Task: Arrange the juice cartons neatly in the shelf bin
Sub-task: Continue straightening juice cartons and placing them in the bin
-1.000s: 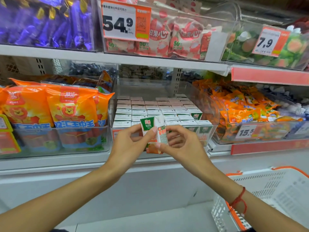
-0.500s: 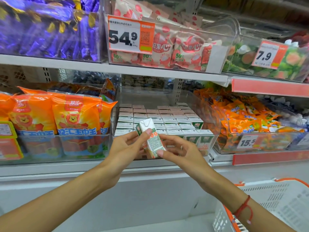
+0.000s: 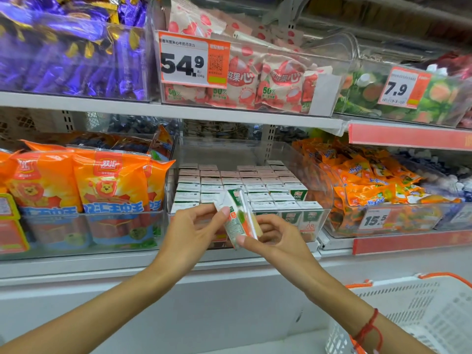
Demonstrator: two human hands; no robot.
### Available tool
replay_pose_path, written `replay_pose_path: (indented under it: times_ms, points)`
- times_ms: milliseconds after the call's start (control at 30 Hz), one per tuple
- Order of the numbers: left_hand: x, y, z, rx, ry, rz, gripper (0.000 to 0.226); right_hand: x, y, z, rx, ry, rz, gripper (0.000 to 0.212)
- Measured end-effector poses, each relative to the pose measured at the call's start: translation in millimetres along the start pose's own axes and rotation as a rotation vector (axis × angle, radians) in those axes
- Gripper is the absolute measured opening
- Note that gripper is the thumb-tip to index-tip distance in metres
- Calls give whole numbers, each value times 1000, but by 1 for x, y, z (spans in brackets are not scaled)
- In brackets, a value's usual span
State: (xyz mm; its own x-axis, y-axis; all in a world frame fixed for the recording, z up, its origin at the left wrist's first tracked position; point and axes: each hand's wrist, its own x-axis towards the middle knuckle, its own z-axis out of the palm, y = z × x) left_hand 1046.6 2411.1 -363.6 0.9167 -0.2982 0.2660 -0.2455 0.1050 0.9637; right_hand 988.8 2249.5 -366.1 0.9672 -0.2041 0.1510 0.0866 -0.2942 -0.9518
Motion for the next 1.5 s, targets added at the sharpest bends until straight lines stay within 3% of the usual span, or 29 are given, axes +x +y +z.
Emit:
replay_pose_path:
  times_ms: [100, 200, 333, 500, 633, 733, 867, 1067, 1200, 1367, 1433, 1500]
  points:
    - [-3, -4, 5, 18, -9, -6, 12, -1, 3, 3, -135, 103, -100, 44]
    - [-3, -3, 5, -38, -41, -38, 16, -1, 5, 3, -236, 75, -142, 48]
    - [2, 3, -3, -31, -116, -95, 12, 4, -1, -7, -34, -133, 47, 42]
    - [2, 4, -5, -34, -173, -132, 19, 4, -3, -12, 91, -227, 79, 28]
    - [3, 0, -4, -72, -132, -161, 24, 2, -4, -9, 109, -133, 49, 31]
    - [1, -3, -1, -75, -29, -158, 26, 1, -7, -8, 68, -17, -39, 17]
    - [-2, -7, 3, -24, 94, -68, 26, -3, -9, -4, -49, 151, -142, 27]
    - [-9, 2, 13, -78, -59, 40, 19, -9, -8, 6, -398, 300, -362, 39]
    - [-9, 4, 7, 71, 63, 104, 42, -10, -7, 7, -348, 186, -361, 39]
    - [-6, 6, -8, 280, -6, 253, 60, -5, -10, -6, 68, -139, -173, 37]
    - [-4, 6, -13, 326, -25, 293, 64, -2, -13, -13, 189, -168, -110, 46]
    - [-3, 7, -16, 442, -54, 385, 62, -2, -16, -15, 206, -139, -118, 36]
